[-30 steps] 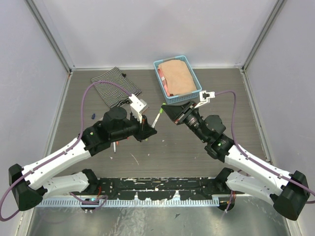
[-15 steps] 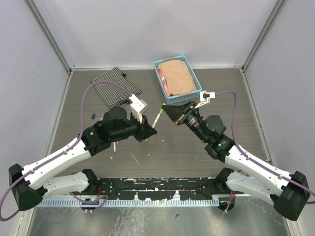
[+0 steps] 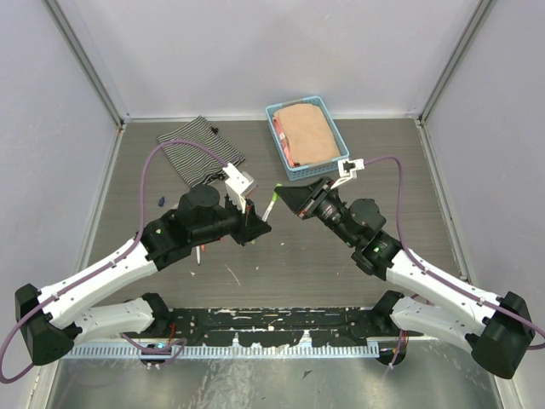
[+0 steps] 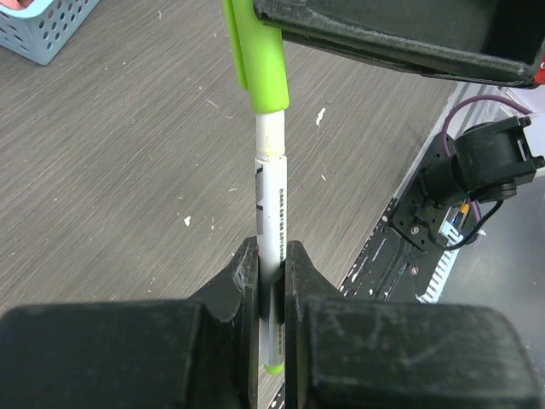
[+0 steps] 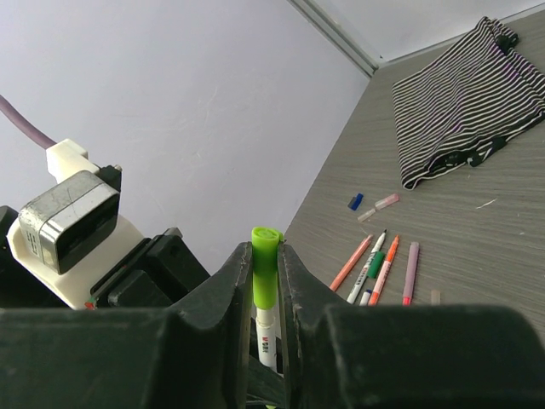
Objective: Insert the pens into the pen caps
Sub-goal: Insert the pen cap onto the pen.
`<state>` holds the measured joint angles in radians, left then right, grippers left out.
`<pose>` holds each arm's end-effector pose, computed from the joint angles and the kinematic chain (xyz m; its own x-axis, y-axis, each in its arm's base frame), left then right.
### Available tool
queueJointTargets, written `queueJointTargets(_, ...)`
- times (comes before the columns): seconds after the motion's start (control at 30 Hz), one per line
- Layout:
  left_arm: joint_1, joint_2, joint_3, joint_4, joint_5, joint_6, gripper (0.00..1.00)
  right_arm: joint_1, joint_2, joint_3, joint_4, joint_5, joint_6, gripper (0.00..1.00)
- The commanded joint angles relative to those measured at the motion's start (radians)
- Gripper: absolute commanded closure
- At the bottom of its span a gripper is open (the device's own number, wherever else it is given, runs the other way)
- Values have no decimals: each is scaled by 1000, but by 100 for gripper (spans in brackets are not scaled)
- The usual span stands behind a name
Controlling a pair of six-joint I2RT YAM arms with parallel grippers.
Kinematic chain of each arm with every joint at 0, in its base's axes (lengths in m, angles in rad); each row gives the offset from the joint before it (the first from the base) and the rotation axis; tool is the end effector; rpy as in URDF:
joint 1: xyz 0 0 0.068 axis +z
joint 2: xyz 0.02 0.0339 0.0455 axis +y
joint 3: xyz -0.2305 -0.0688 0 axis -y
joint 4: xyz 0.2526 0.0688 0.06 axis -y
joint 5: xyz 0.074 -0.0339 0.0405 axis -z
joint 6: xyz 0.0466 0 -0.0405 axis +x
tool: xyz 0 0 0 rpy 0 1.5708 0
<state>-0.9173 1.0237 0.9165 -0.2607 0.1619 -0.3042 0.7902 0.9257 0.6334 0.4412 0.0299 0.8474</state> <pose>0.1580 -0.2186 0.2998 -0.4707 0.1285 -0.8729 0.7694 0.5441 -0.3348 0.1838 0.1836 0.3002 -0.4476 0.6127 -0.6513 -0.5346 0.4005 0.7442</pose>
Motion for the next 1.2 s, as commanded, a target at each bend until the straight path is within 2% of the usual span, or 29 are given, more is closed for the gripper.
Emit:
queueJointTargets(0.0, -2, -14, 13, 37, -4, 4, 100, 5, 3, 13, 39, -29, 4, 100)
queueJointTargets(0.17, -2, -13, 16, 41, -13, 1, 100, 4, -7, 10, 37, -38, -2, 99)
queueJointTargets(0.33, -2, -4, 31, 54, -18, -3, 100, 6, -4, 0, 39, -56, 1, 90)
queueJointTargets(0.57, -2, 0, 40, 56, -28, -2, 100, 7, -33, -12, 21, -62, -23, 61)
queueJointTargets(0.67, -3, 0, 37, 55, -29, -2, 100, 8, -61, 1, -30, -42, -54, 48)
queueJointTargets(0.83, -2, -1, 33, 50, -29, 0, 100, 7, -122, 49, -157, 41, -130, 32)
queueJointTargets(1.0, -2, -2, 20, 53, -23, 4, 100, 8, -122, 140, -302, 115, -149, 27)
queueJointTargets(1.17, -2, 1, 15, 59, -5, 5, 100, 7, -80, 192, -318, 108, -133, 27)
